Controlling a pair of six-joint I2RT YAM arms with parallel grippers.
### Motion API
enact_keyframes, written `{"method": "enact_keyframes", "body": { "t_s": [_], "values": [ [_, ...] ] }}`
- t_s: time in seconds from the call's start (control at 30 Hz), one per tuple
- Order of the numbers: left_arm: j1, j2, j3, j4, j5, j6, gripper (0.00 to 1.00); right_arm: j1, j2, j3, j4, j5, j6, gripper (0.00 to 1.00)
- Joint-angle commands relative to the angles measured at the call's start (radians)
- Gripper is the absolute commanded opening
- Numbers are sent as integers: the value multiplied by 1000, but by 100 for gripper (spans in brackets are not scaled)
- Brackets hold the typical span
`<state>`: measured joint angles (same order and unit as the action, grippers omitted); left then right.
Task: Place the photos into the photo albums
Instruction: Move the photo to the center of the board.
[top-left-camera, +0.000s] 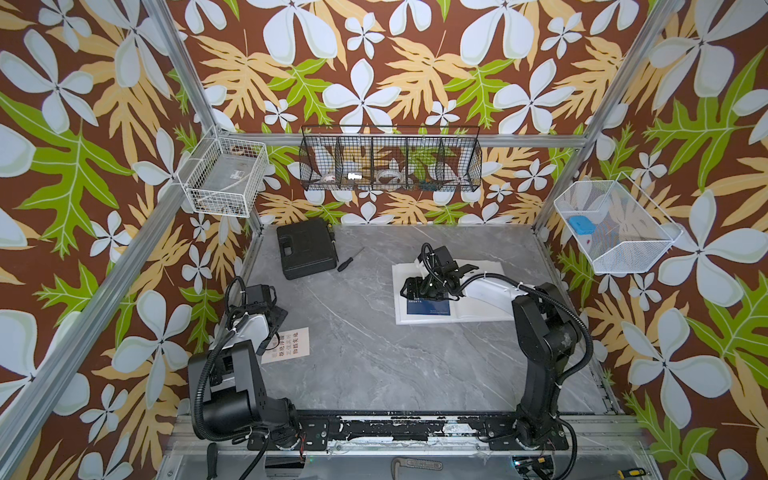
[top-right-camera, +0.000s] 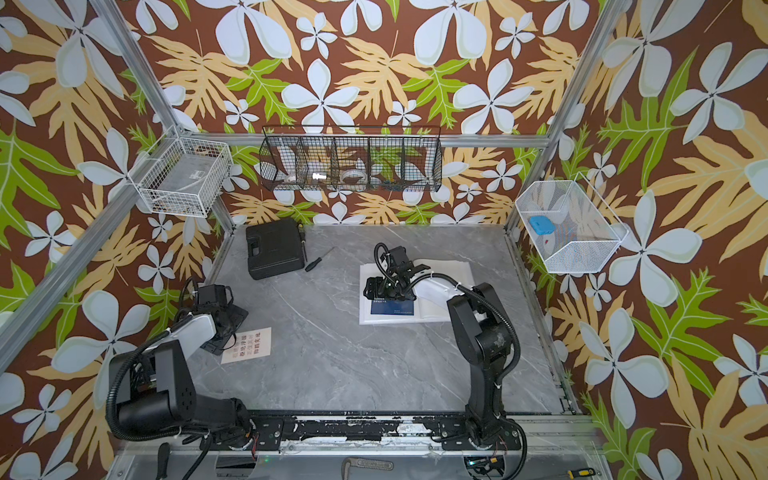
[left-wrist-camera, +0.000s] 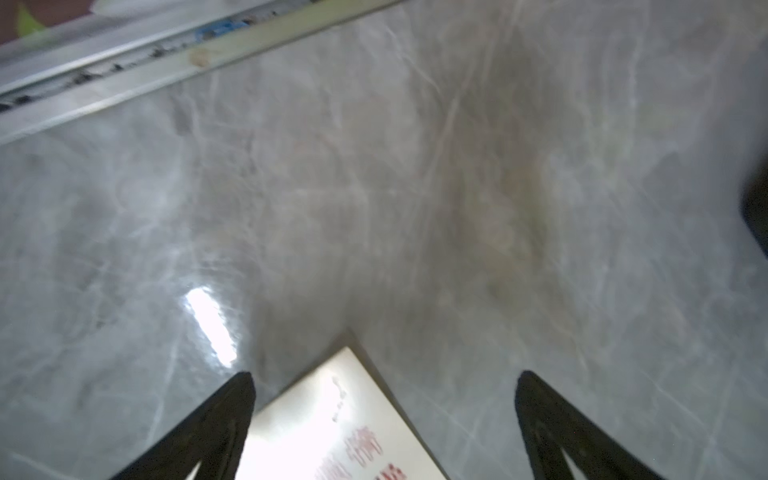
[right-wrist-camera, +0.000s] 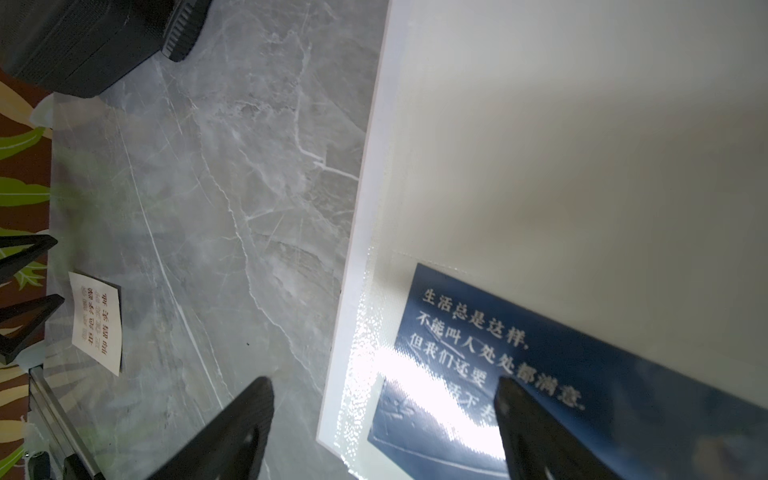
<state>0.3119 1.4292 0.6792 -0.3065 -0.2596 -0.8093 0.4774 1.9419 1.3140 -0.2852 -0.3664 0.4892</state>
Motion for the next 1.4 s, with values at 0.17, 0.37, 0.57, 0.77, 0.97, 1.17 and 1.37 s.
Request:
{"method": "enact_keyframes", "body": {
  "t_s": [0.17, 0.37, 0.57, 0.77, 0.97, 1.17, 1.37],
  "values": [
    [0, 26, -54, 36, 19, -22, 100, 0, -6, -6, -4, -13, -2, 86],
    [-58, -24, -160, 77, 114, -101, 100, 0, -20, 0, -5, -31, 15, 86],
    [-167, -123, -224, 64, 157, -173, 100, 0, -9, 17, -9, -58, 23, 86],
    [-244, -253, -266, 99, 258, -321, 100, 1, 1, 23, -5, -80, 29, 86],
    [-417, -150, -221, 181, 289, -417, 100, 0, 22, 51, -14, -99, 16, 85],
    [-550, -92, -138, 193, 290, -456, 100, 0, 4, 42, -12, -126, 14, 85],
    [-559, -118, -30, -11, 185, -315, 100, 3, -8, 6, 4, -197, -10, 81]
  ]
}}
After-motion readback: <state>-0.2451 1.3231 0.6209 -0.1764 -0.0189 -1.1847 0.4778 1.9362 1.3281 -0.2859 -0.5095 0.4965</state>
